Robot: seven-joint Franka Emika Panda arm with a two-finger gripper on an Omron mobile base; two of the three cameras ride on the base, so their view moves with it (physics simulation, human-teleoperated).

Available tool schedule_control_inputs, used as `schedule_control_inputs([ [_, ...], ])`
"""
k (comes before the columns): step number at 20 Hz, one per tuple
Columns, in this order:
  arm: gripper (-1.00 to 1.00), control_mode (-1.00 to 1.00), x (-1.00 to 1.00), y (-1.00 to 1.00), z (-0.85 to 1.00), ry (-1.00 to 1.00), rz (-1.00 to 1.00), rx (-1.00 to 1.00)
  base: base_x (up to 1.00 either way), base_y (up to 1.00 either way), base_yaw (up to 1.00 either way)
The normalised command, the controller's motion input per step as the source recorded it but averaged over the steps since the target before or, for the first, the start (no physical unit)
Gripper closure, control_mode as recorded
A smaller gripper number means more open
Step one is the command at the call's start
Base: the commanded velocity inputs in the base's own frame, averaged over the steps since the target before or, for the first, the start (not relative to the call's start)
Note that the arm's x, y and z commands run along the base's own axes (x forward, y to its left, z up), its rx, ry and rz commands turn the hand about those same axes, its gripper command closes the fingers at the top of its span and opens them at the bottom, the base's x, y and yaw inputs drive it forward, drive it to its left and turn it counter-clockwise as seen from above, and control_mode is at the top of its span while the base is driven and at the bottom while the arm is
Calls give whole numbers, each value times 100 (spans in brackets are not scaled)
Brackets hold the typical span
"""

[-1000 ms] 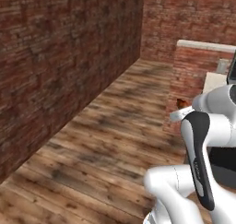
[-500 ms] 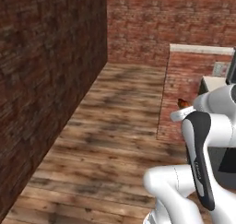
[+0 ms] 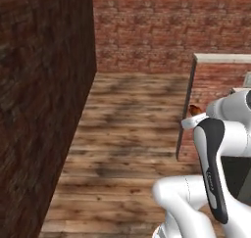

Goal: Take the cheese, chicken drumstick, and bell pepper from the fridge and place them on the plate on the dining counter to create an appetizer plate.

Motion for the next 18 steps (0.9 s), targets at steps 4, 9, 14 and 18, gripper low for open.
schedule_control_inputs([
  [4, 100, 100, 0, 0, 0, 0, 0, 0, 100, 39, -33],
  [9, 100, 100, 0, 0, 0, 0, 0, 0, 100, 26, -33],
  [14, 100, 100, 0, 0, 0, 0, 0, 0, 100, 32, -30],
  [18, 100, 100, 0, 0, 0, 0, 0, 0, 100, 51, -30],
])
